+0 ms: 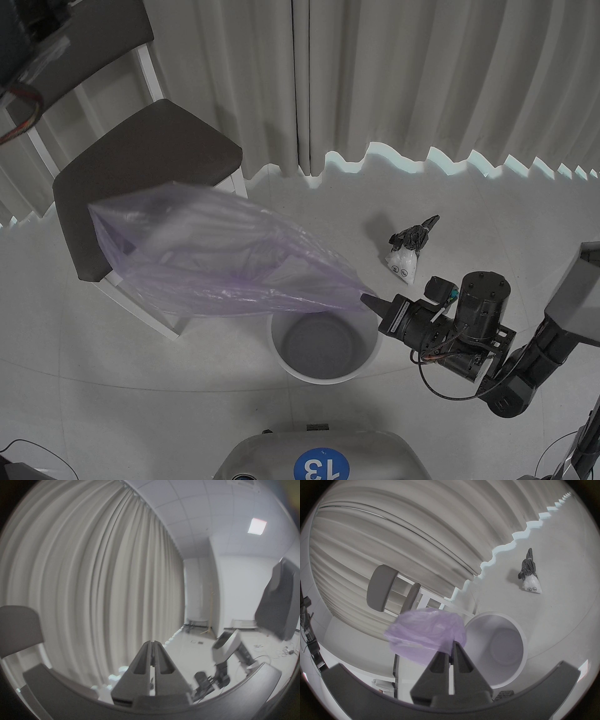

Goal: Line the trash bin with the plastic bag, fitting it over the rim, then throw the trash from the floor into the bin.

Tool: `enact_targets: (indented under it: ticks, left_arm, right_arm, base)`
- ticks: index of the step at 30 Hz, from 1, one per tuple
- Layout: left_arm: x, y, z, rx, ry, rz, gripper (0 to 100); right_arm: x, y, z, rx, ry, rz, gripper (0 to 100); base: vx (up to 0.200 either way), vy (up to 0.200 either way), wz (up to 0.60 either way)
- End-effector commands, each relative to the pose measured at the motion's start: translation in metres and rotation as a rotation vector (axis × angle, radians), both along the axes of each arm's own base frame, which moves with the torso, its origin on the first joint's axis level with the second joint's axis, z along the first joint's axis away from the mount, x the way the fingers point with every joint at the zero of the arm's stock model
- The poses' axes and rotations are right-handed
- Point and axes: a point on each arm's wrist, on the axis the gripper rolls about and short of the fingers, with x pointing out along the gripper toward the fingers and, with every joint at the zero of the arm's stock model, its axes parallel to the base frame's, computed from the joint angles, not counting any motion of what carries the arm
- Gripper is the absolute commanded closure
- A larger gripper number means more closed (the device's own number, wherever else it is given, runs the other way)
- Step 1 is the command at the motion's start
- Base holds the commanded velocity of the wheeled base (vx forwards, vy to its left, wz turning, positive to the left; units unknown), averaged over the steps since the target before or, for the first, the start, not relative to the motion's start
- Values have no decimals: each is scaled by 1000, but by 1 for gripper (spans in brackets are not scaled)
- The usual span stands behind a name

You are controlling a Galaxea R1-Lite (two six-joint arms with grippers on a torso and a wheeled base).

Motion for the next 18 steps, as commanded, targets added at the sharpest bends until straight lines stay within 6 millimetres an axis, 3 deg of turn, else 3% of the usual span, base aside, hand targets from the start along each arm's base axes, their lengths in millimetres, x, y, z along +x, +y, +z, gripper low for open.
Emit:
enact_targets:
  ticks: [1,7,11,18]
  left_arm:
    - [9,3,-10,21,36,65,100]
    - [38,23,-41,40,194,411,100]
    - [55,42,-60,-12,430,614,100]
    - [35,53,-82,-60,685,568,100]
  right_arm:
    - [-8,-7,19,7,-41,-1,100]
    - [-22,-14,48,18,-81,7,100]
    - [-28,-17,63,-17,-99,14,100]
    - [-35,-20,107,-127,-108,36,100]
  base:
    - [0,0,0]
    - [0,0,0]
    - [0,0,0]
    - [0,0,0]
